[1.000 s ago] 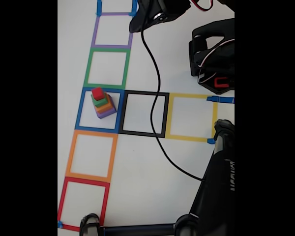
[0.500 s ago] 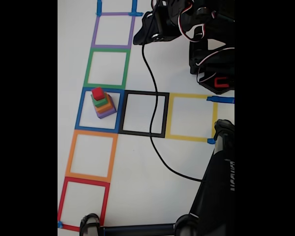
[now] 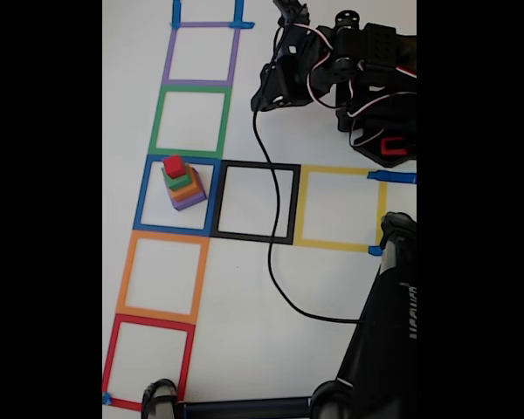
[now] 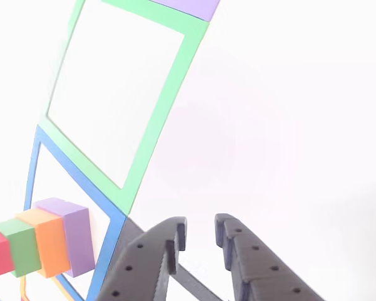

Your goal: Tower of hanoi

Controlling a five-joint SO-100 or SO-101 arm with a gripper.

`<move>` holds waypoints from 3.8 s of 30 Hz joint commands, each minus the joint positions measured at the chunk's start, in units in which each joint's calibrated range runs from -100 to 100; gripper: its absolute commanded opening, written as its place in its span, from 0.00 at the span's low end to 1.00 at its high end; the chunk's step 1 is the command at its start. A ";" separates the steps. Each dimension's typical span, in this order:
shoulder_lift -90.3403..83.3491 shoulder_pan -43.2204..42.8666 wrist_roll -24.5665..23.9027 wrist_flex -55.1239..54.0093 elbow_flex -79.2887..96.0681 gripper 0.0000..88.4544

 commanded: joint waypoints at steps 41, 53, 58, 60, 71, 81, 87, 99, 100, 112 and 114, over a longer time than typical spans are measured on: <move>-1.27 4.87 -21.76 -4.29 6.43 0.01; -1.27 4.87 -21.93 -4.37 6.43 0.01; -1.27 4.87 -22.10 -4.37 6.43 0.01; -1.27 4.87 -22.10 -4.37 6.43 0.01; -1.27 4.87 -22.10 -4.37 6.43 0.01; -1.27 4.87 -22.10 -4.37 6.43 0.01; -1.27 4.87 -22.10 -4.37 6.43 0.01; -1.27 4.87 -22.10 -4.37 6.43 0.01; -1.27 4.87 -22.10 -4.37 6.43 0.01; -1.27 4.87 -22.10 -4.37 6.43 0.01; -1.27 4.87 -22.10 -4.37 6.43 0.01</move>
